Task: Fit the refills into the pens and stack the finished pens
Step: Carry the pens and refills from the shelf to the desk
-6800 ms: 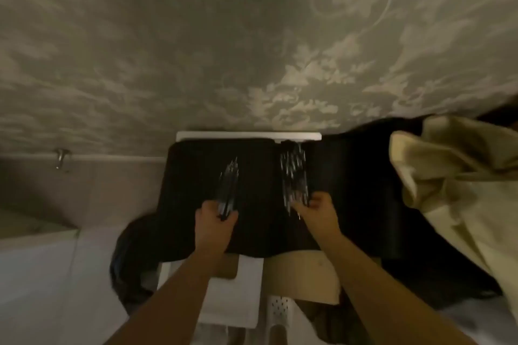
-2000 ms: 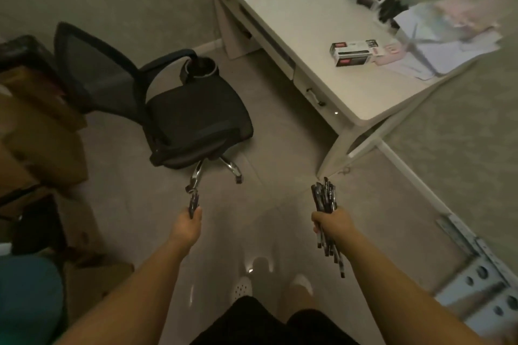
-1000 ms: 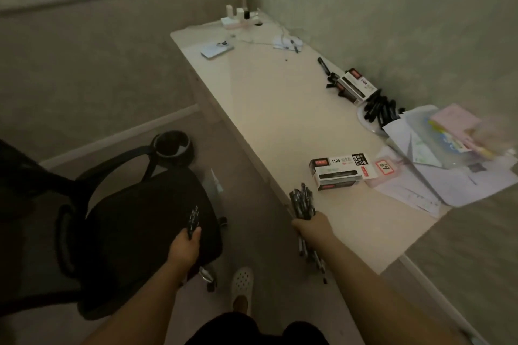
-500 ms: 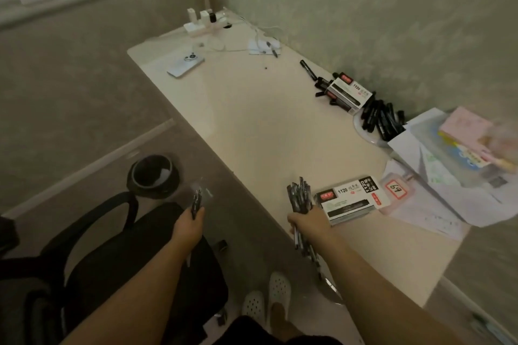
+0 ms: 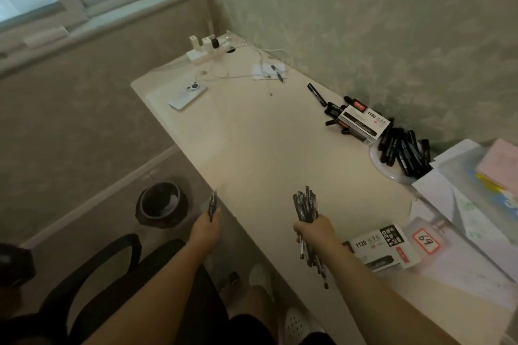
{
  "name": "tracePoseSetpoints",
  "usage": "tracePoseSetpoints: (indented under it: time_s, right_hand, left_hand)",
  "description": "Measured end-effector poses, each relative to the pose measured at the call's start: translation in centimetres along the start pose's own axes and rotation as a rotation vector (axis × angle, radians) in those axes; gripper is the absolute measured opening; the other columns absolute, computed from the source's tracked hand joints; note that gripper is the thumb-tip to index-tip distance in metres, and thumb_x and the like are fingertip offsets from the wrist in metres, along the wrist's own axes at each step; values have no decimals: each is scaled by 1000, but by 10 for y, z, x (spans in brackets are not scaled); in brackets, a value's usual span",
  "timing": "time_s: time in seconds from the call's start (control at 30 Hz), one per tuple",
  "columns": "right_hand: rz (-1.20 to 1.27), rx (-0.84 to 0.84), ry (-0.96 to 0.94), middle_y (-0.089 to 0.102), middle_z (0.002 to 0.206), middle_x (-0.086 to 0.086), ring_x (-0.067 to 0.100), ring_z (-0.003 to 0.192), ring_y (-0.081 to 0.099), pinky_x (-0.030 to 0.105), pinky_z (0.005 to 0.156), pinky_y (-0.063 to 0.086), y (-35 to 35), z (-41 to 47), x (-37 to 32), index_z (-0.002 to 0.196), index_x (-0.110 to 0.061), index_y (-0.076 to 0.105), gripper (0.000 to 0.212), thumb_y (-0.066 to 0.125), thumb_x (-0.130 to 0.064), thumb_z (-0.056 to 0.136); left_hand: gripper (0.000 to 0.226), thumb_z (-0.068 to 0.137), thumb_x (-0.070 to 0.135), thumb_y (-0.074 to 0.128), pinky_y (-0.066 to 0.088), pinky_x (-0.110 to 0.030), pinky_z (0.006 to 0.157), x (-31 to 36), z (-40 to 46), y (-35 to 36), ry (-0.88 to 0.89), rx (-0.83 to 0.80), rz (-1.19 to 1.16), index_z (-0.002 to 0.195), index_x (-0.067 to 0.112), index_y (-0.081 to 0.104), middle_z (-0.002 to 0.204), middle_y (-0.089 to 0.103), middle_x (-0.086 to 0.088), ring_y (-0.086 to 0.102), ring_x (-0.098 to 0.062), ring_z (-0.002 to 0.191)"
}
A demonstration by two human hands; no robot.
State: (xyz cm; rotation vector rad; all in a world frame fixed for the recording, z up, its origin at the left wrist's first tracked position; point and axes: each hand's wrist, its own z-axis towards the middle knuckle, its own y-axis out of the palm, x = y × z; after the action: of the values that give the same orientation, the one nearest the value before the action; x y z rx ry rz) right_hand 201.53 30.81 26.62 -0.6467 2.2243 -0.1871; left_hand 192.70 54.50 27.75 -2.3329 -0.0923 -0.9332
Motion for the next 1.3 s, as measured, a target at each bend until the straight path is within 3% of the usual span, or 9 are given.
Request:
tracePoseSetpoints:
  time_s: [0.2, 0.43, 0.53, 0.63, 0.7, 0.83, 0.93, 1.1, 1.3]
  right_hand:
    - [54, 67, 37, 71, 76, 6, 17, 68, 71, 34, 68, 58, 4, 35, -24, 97, -11, 60, 22, 69, -17, 78]
    - [52, 283, 142, 71, 83, 11, 28, 78, 70, 34, 71, 55, 12, 90, -70, 98, -8, 63, 25, 68, -19, 76]
    - [46, 424, 208, 67, 88, 8, 27, 76, 64, 28, 61, 45, 23, 112, -96, 104, -8, 60, 29, 66, -19, 79]
    - [48, 540, 286, 55, 84, 5, 17, 59, 51, 23, 47, 34, 37, 128, -120, 111, -8, 55, 30, 63, -18, 84]
    - [61, 584, 326, 59, 88, 8, 14, 56, 52, 21, 44, 34, 47, 142, -134, 112, -8, 54, 31, 63, -19, 85]
    - [21, 618, 386, 65, 108, 16, 36, 91, 67, 37, 72, 54, 57, 156, -150, 116, -7, 50, 35, 62, -19, 86]
    - [-16, 653, 398, 65, 108, 16, 37, 94, 66, 38, 72, 52, 59, 165, -147, 115, -7, 47, 34, 61, -15, 85]
    - [-90, 778, 362, 64, 108, 17, 36, 97, 64, 37, 71, 48, 61, 183, -129, 115, -5, 44, 33, 60, -16, 88]
    - [-415, 962, 236, 53, 116, 13, 34, 105, 54, 43, 81, 44, 72, 202, -110, 119, -6, 44, 49, 67, -33, 86]
  left_hand:
    - [32, 102, 38, 36, 38, -30, 52, 56, 56, 15, 67, 14, 168, 105, 9, 49, 77, 52, -5, 52, -18, 65]
    - [35, 103, 34, 33, 48, -40, 74, 112, 156, 37, 205, -88, 397, 103, 3, 49, 96, 58, -18, 58, -34, 88]
    - [35, 103, 32, 34, 50, -42, 81, 137, 196, 42, 273, -157, 470, 106, 2, 50, 103, 59, -21, 58, -36, 95]
    - [37, 103, 33, 34, 44, -41, 86, 162, 223, 45, 358, -193, 564, 110, 1, 51, 111, 59, -21, 57, -37, 105]
    - [38, 102, 35, 34, 43, -42, 89, 178, 243, 48, 401, -201, 629, 113, 3, 51, 115, 59, -19, 56, -37, 109]
    - [37, 102, 34, 34, 42, -43, 90, 189, 265, 63, 487, -238, 709, 115, 3, 49, 117, 58, -20, 55, -39, 111]
    - [35, 102, 31, 38, 42, -45, 89, 190, 271, 77, 548, -262, 685, 114, 0, 49, 116, 56, -22, 55, -40, 109]
    - [34, 100, 29, 43, 43, -46, 84, 180, 276, 105, 811, -120, 832, 117, 0, 50, 125, 48, -20, 54, -38, 106]
    - [44, 93, 38, 52, 41, -41, 87, 164, 270, 138, 765, 196, 922, 122, 5, 50, 125, 51, -17, 50, -34, 110]
